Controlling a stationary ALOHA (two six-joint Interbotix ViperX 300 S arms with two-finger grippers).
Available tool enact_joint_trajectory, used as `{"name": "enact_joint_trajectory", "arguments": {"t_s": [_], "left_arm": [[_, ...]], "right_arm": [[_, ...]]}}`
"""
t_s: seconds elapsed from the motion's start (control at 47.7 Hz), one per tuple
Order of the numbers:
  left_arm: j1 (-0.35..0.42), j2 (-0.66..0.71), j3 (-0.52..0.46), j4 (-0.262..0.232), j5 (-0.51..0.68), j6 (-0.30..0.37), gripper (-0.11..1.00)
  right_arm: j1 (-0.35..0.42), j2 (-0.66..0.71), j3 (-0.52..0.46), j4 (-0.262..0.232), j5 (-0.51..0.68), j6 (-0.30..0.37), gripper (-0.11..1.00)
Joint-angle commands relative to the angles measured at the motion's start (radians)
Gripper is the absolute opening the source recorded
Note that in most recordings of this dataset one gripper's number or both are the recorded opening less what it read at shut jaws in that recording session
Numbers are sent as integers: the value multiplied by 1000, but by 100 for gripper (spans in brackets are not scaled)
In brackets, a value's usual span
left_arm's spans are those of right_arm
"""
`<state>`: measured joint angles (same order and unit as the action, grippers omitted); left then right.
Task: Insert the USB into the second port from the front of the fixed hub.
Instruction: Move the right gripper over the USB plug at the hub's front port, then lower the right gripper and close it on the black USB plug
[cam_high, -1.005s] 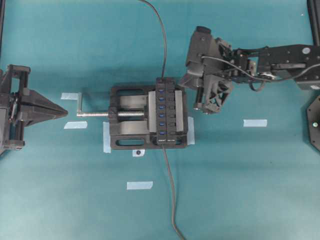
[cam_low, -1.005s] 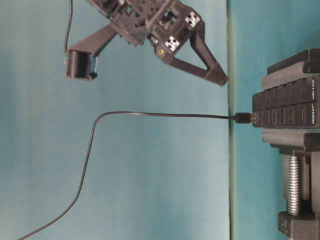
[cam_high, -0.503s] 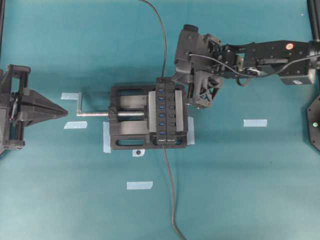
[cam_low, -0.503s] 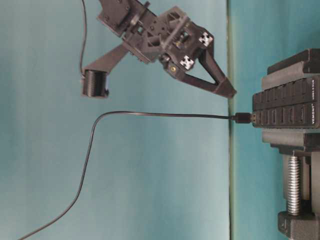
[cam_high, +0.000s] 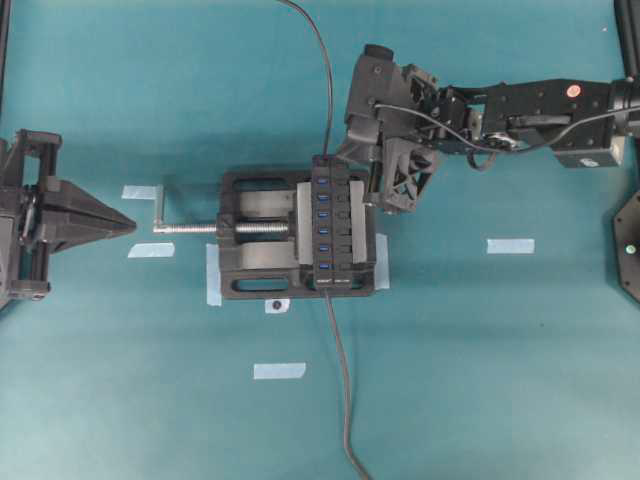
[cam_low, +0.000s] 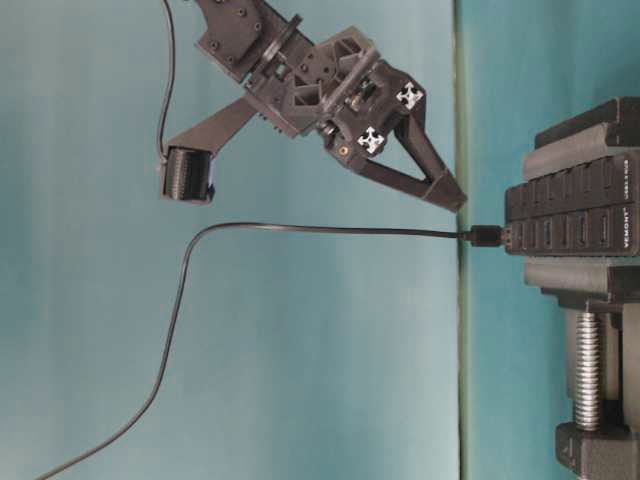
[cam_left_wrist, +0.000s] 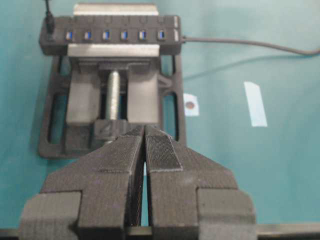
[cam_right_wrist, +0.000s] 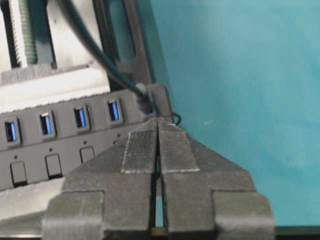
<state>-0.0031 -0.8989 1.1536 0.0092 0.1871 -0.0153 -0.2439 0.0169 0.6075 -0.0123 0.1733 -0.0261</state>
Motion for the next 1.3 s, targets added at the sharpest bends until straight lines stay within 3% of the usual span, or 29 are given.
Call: {"name": "enact_joint_trajectory", "arguments": {"t_s": [0.0, 0.105, 0.314, 0.398, 0.566, 0.817, 1.278], "left_arm": [[0, 6, -17, 2, -8, -2, 0], [0, 6, -17, 2, -8, -2, 0], [2, 6, -15, 2, -9, -2, 0], [2, 6, -15, 2, -8, -2, 0], [3, 6, -14, 2, -8, -2, 0], [3, 2, -12, 2, -8, -3, 0], [5, 2, -9, 2, -8, -5, 0]], "right_arm": [[-3, -14, -21, -2, -9, -8, 9], [-3, -14, -20, 0, -9, -8, 22], [-3, -6, -21, -2, -14, -2, 76], [-2, 2, -23, -2, -14, 0, 88], [-2, 9, -37, -2, -17, -3, 83], [2, 43, -55, -2, -74, -5, 83], [8, 64, -67, -2, -71, 0, 81]]}}
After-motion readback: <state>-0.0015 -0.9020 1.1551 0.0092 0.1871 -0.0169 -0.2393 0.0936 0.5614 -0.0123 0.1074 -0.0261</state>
